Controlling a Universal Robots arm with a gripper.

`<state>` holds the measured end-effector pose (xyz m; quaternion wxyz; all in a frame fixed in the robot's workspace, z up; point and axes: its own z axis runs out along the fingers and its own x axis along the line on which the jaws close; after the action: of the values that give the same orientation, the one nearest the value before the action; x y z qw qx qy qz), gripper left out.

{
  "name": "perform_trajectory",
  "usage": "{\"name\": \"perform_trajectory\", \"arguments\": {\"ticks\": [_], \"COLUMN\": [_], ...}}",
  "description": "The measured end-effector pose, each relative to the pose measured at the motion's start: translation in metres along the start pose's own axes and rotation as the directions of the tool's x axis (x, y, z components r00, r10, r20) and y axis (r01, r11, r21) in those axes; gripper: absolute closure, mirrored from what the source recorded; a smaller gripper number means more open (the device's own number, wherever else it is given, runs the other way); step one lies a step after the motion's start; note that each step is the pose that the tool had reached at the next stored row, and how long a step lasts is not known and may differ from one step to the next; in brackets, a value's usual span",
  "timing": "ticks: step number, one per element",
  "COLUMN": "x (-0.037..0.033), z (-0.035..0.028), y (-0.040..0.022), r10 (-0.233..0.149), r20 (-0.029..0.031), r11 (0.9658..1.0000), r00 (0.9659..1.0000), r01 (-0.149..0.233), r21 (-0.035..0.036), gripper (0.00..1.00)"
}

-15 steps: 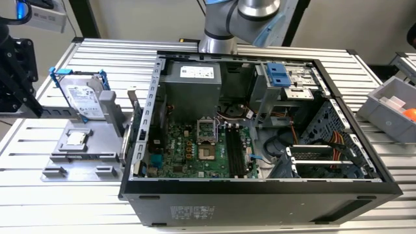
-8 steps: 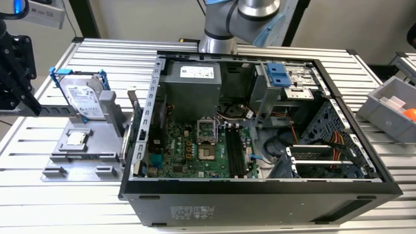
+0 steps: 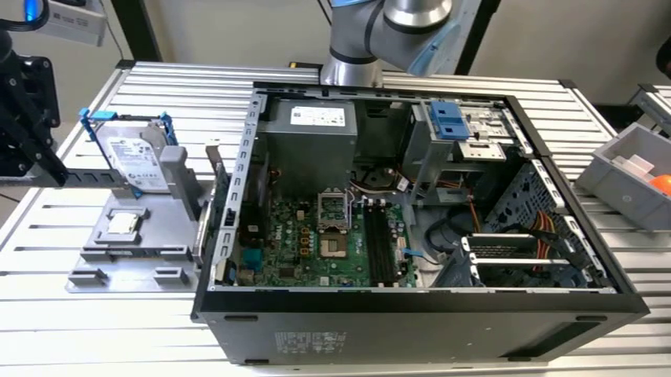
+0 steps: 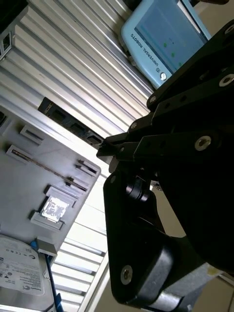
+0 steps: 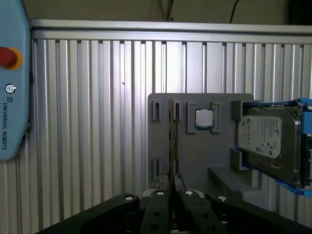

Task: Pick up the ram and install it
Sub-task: 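Pick up the ram and move it above insertion slot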

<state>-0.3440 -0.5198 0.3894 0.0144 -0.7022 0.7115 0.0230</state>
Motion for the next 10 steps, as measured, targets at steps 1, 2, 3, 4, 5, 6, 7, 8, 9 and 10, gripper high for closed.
{"name": "perform_trajectory", "arguments": {"ticks": [1,2,3,4,5,6,7,8,9,10], "x": [0.0000,0.0000,0.0000,-0.0001,-0.0001,-0.0001,-0.0001,-0.0001,-0.0001,-0.0001], "z": [0.0000,-0.0001,0.0000,0.0000,-0.0001,-0.0001,-0.0001,-0.0001,-0.0001,-0.0001], "y": [-0.0014,-0.0032,-0.0046,-0.0058,-0.0068,-0.0077,-0.0085,-0.0094,-0.0103,-0.0114], "r10": [0.000,0.000,0.000,0.000,0.000,0.000,0.000,0.000,0.000,0.000], "r20": [0.0001,0.0000,0.0000,0.0000,-0.0003,-0.0005,-0.0005,-0.0006,-0.0006,-0.0007], "r11": [1.0000,1.0000,1.0000,1.0000,1.0000,1.0000,1.0000,1.0000,1.0000,1.0000], "r00": [1.0000,1.0000,1.0000,1.0000,1.0000,1.0000,1.0000,1.0000,1.0000,1.0000], "r01": [0.000,0.000,0.000,0.000,0.000,0.000,0.000,0.000,0.000,0.000], "r21": [0.0000,-0.0002,-0.0003,-0.0006,-0.0013,-0.0021,-0.0027,-0.0031,-0.0034,-0.0037], "gripper": [1.00,1.00,1.00,1.00,1.00,1.00,1.00,1.00,1.00,1.00]}}
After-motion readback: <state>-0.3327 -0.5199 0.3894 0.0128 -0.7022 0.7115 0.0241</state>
